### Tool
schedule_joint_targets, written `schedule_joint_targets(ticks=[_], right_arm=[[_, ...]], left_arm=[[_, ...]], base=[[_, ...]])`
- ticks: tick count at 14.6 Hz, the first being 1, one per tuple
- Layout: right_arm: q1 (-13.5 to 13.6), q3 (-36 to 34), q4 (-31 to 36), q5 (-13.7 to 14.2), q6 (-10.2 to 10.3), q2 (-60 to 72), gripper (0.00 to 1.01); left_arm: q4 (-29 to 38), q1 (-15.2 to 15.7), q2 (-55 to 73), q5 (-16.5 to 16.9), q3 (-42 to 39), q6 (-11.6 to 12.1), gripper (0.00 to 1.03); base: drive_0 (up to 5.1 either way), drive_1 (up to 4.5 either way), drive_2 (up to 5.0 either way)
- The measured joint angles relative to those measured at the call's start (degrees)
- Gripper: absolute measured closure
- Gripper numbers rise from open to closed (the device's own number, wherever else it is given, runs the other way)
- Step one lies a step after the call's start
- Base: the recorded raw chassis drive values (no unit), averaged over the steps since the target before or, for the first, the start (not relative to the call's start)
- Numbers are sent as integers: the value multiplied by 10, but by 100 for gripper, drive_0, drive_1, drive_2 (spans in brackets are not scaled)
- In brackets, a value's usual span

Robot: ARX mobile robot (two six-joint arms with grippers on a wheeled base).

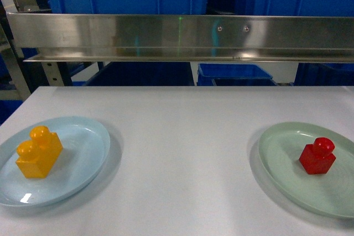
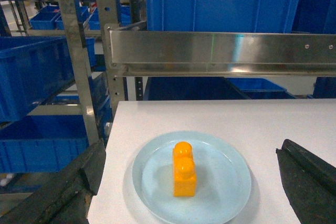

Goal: Sort and place red and yellow blocks in left bins

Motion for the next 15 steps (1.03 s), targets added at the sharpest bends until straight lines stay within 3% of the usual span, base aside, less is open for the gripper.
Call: schedule_joint_targets(ticks=[15], right_arm=[[0,0,0,0,0,0,3]], left_arm=[[0,0,0,0,0,0,5]], base=[[0,0,0]])
